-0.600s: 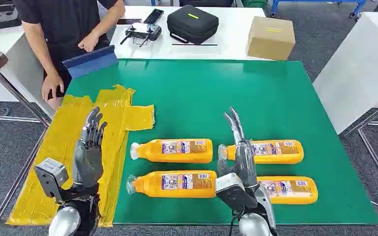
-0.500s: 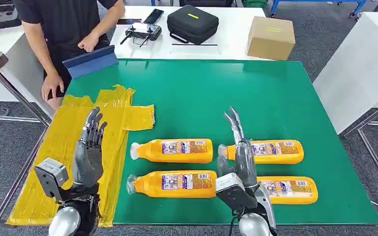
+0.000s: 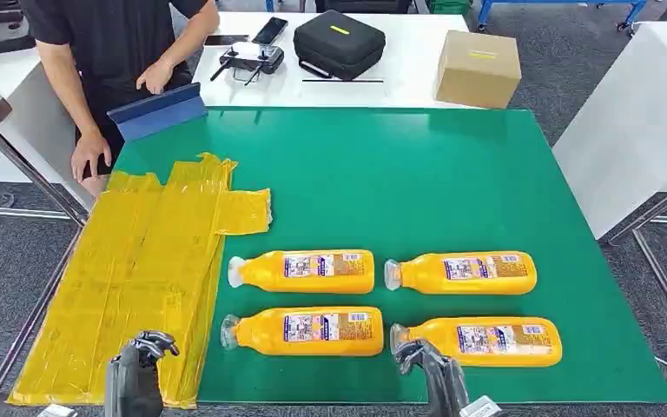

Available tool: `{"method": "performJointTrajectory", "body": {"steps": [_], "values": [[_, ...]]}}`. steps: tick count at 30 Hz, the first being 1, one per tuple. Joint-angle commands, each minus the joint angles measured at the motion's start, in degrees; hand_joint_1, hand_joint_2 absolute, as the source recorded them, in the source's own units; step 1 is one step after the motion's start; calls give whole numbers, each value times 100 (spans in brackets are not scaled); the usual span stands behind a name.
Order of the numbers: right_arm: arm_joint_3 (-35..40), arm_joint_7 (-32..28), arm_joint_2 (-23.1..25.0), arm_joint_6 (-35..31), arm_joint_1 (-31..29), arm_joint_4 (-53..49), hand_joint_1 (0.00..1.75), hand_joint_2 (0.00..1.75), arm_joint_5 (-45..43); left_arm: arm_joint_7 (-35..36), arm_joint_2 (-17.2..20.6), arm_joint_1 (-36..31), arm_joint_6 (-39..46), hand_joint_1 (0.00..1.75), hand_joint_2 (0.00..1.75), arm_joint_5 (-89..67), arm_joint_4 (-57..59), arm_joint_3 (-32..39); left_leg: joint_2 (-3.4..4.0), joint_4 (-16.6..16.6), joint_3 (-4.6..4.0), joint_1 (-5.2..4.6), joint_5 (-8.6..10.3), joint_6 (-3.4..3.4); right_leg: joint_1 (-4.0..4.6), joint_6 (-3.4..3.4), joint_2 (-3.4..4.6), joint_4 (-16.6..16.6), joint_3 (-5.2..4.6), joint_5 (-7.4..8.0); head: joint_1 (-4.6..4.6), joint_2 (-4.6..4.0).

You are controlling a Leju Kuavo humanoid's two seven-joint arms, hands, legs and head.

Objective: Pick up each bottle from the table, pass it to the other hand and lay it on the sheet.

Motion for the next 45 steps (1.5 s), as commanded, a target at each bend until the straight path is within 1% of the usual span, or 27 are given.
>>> {"method": "performJointTrajectory", "body": {"steps": [1,4,5,6,9,10,13,17,18,19,20,21,22,24,26,27,29,32,34,36,39,41,43,44,45], "values": [[-458,24,280,125,31,312,175,0,56,2,-147,155,-43,175,0,-35,167,356,1,-4,18,5,-4,-15,4,-15,-1,-7,14,-6,-2,0],[-519,9,329,164,6,306,175,0,105,10,-199,113,-115,175,0,-76,163,406,4,-5,29,9,-8,-25,8,-22,1,-10,26,-9,-2,0],[-539,19,349,156,-4,297,166,0,107,51,-204,79,-90,175,0,-112,173,411,3,-6,22,6,-5,-20,4,-18,1,-8,18,-7,-2,0],[-588,34,395,112,-11,270,0,0,149,129,-255,55,-47,2,0,-130,156,458,4,-5,30,10,-9,-27,8,-23,1,-11,27,-9,-2,0],[-601,48,419,125,-34,218,0,0,162,160,-258,25,-88,0,0,-127,111,441,3,-5,33,9,-9,-29,8,-24,-1,-10,32,-10,0,0],[-615,52,435,118,-39,210,0,0,181,189,-251,12,-96,0,0,-148,116,437,2,-3,18,7,-4,-18,5,-17,0,-6,21,-6,-2,0],[-661,54,476,136,-33,176,0,0,243,223,-258,-28,-50,0,0,-242,130,439,4,-4,36,12,-11,-32,10,-26,0,-10,47,-11,-2,0],[-706,34,494,216,-18,95,0,0,314,211,-261,-47,-55,0,0,-320,94,422,1,-3,25,6,-6,-23,4,-20,-2,-5,32,-8,-2,0],[-705,16,473,232,0,29,0,0,370,217,-259,-48,-72,0,0,-360,74,410,3,-3,31,9,-9,-29,7,-24,-1,-7,39,-10,0,0],[-723,12,485,137,19,-41,0,0,501,221,-262,-46,-86,0,0,-377,56,413,0,-1,19,6,-4,-18,5,-17,-2,-4,27,-7,-2,0],[-730,24,484,175,44,-146,0,0,472,224,-256,-47,-93,0,0,-386,35,412,2,0,26,8,-9,-26,7,-22,-1,-4,35,-10,-2,0],[-748,35,498,156,84,-285,0,0,556,234,-254,-48,-87,0,0,-418,21,412,-1,0,20,6,-5,-20,5,-18,-4,-3,28,-8,0,0],[-749,54,500,181,109,-371,0,0,590,235,-253,-47,-83,0,0,-433,10,413,1,2,28,10,-11,-30,8,-24,-2,-3,38,-13,-2,0],[-744,188,445,238,209,-697,0,0,762,238,-233,-25,-92,0,0,-439,-32,413,-2,2,14,3,-4,-17,2,-17,-4,2,21,-9,-2,0],[-883,329,377,177,352,-1119,0,0,1038,225,-212,43,-84,0,0,-418,-104,431,-4,7,25,7,-14,-28,5,-23,-7,4,33,-18,0,0],[-1017,356,392,225,398,-1306,0,0,1062,220,-213,73,-105,0,0,-406,-130,449,-4,4,16,3,-7,-19,1,-18,-6,4,22,-13,-2,0],[-1167,398,453,398,420,-1427,0,0,1064,210,-221,88,-141,0,0,-391,-142,469,-5,3,14,2,-5,-15,1,-15,-6,3,18,-10,-2,0],[-1176,393,474,424,397,-1376,0,0,1074,207,-228,79,-142,0,0,-391,-131,472,-2,2,23,5,-10,-23,4,-20,-5,0,31,-13,0,0],[-1475,249,580,406,427,-1640,0,0,1311,203,-257,104,-166,0,0,-387,-145,516,2,0,27,6,-10,-24,5,-21,-1,-3,35,-12,-2,0],[-2094,227,708,663,436,-2185,0,0,1337,212,-289,140,-245,0,0,-392,-163,575,-5,2,16,1,-5,-16,0,-15,-7,3,19,-10,-2,0],[-2745,268,708,940,409,-2717,0,0,1370,246,-340,103,-336,0,0,-435,-153,644,-11,3,13,-2,-4,-14,-4,-14,-12,5,10,-12,-2,0],[-2799,290,708,985,403,-2750,0,0,1337,251,-346,94,-344,0,0,-443,-151,652,-12,4,20,3,-9,-20,0,-17,-14,2,19,-15,-2,0],[-2944,297,708,829,397,-2790,0,0,1657,274,-384,69,-419,0,0,-477,-147,705,-6,1,15,1,-4,-12,-1,-13,-7,0,13,-8,-2,0],[-3092,384,708,691,406,-2830,0,175,1907,276,-395,58,-432,0,0,-491,-146,730,-8,2,24,4,-8,-20,2,-19,-10,-1,24,-13,0,0],[-3246,384,708,728,382,-2848,0,175,1934,279,-400,57,-428,0,0,-498,-150,744,-6,0,19,3,-6,-18,1,-17,-8,-1,18,-10,-2,0]]}}
